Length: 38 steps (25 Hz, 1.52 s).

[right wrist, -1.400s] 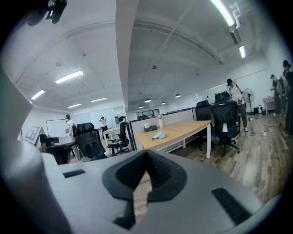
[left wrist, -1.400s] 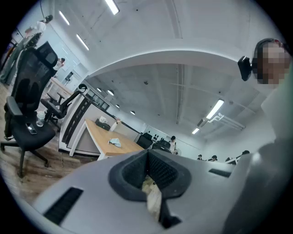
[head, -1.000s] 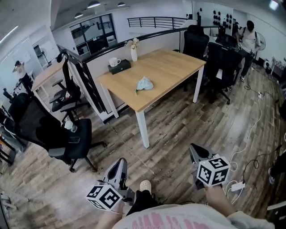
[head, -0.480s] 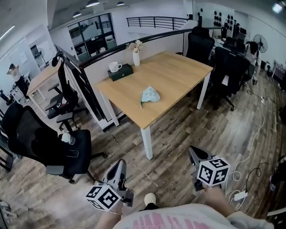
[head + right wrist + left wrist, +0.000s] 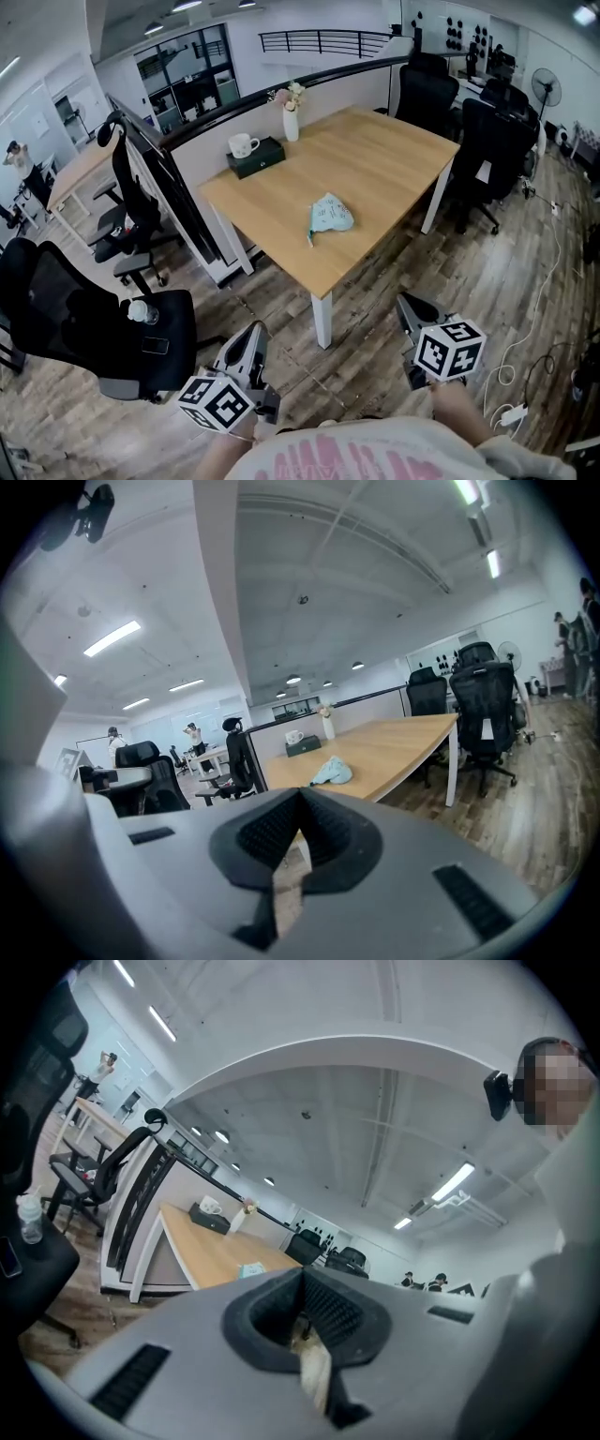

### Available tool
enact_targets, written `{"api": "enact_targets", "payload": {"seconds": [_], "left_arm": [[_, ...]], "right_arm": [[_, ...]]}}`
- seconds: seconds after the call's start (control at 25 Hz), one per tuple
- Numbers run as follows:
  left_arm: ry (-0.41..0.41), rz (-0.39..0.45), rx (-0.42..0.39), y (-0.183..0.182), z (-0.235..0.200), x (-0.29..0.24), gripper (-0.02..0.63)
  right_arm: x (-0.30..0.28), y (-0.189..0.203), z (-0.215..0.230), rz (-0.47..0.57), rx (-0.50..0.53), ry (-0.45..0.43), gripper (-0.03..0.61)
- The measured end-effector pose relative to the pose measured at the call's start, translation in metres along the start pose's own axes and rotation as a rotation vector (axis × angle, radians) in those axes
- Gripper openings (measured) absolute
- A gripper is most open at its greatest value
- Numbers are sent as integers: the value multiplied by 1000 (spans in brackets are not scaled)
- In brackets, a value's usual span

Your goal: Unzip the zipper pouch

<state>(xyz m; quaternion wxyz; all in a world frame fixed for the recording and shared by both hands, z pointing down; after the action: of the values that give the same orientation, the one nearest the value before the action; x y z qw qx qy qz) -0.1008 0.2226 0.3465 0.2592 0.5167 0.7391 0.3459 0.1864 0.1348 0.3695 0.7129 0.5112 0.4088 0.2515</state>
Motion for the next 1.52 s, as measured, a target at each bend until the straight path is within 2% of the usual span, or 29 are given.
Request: {"api": "enact_targets", "payload": {"seconds": [0.36,0.64,0.84,1.04,1.24,1.52], "left_arm": [[0,-64,63,8,-41,-56,2],[-49,-53,58,-2,-66,-111,2],[-86,-3,80,-24,-80,-159,2],[-117,75,70,-53,-88,-207,2],[-170,141,71,-65,-101,-245,2],[-290,193,73,-73,-123,-260,2]], "right_arm": [[-59,15,14,-99,-26,3,-2],[-126,3,50,-137,-12,-32,-2],[-190,-25,78,-159,3,-91,-2],[-256,-62,104,-155,39,-163,-2],[-317,-86,127,-164,84,-241,-2],[-404,-90,147,-298,139,-392,-2]]}}
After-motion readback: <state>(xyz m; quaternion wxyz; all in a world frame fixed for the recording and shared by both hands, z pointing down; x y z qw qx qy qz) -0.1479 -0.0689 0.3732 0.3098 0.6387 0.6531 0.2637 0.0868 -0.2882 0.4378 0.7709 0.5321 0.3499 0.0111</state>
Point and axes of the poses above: the fingertips, and each gripper's own axes: x backward along the fingers, z to its right, y out of its underside, the point moved 3 cm from there along x, backward along the fingers, and after that the axes turned 7 degrees about x, right-handed, at the moved point
